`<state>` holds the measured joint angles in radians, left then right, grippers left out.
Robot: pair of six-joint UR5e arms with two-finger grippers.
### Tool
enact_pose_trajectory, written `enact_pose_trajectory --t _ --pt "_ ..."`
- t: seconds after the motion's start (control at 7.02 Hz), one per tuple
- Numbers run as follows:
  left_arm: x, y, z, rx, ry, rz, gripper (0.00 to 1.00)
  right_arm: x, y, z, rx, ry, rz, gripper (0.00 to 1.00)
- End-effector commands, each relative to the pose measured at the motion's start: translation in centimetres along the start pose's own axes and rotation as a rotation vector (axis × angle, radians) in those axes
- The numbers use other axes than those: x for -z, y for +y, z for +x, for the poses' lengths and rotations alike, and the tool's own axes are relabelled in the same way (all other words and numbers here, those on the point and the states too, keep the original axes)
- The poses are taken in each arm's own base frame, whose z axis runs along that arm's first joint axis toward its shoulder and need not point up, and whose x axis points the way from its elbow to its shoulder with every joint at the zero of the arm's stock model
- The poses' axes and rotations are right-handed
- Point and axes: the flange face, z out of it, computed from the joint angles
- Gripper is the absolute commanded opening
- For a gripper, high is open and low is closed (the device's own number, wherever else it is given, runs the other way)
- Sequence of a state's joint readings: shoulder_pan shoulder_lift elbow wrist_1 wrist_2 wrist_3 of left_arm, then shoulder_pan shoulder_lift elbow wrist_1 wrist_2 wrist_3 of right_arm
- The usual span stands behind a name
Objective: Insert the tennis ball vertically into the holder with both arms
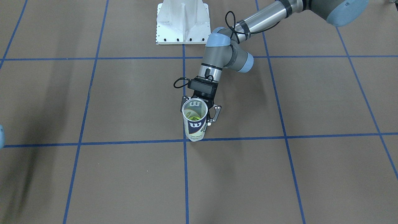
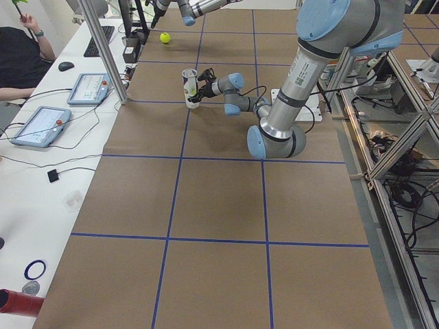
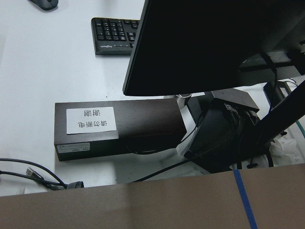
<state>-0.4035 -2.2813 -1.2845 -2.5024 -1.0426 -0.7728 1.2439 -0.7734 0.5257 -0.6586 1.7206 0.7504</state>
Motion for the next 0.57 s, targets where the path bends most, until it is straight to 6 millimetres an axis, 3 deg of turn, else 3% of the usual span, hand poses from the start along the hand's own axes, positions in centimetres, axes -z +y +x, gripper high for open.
enact_pose_trajectory --t 0.0,0.14,0.43 --pt "0.3 -0.6 0.1 -0.015 0.007 0.008 0.76 -0.7 1.4 -1.0 0.005 -0.008 -0.018 0.99" --pt "0.4 -0.5 0.2 -0.015 0.008 0.008 0.76 -1.3 2.7 -2.1 0.012 -0.013 -0.032 0.99" --pt "0.4 -0.5 0.2 -0.015 0.008 0.008 0.77 -2.7 5.5 -2.0 0.027 0.004 -0.060 0.99"
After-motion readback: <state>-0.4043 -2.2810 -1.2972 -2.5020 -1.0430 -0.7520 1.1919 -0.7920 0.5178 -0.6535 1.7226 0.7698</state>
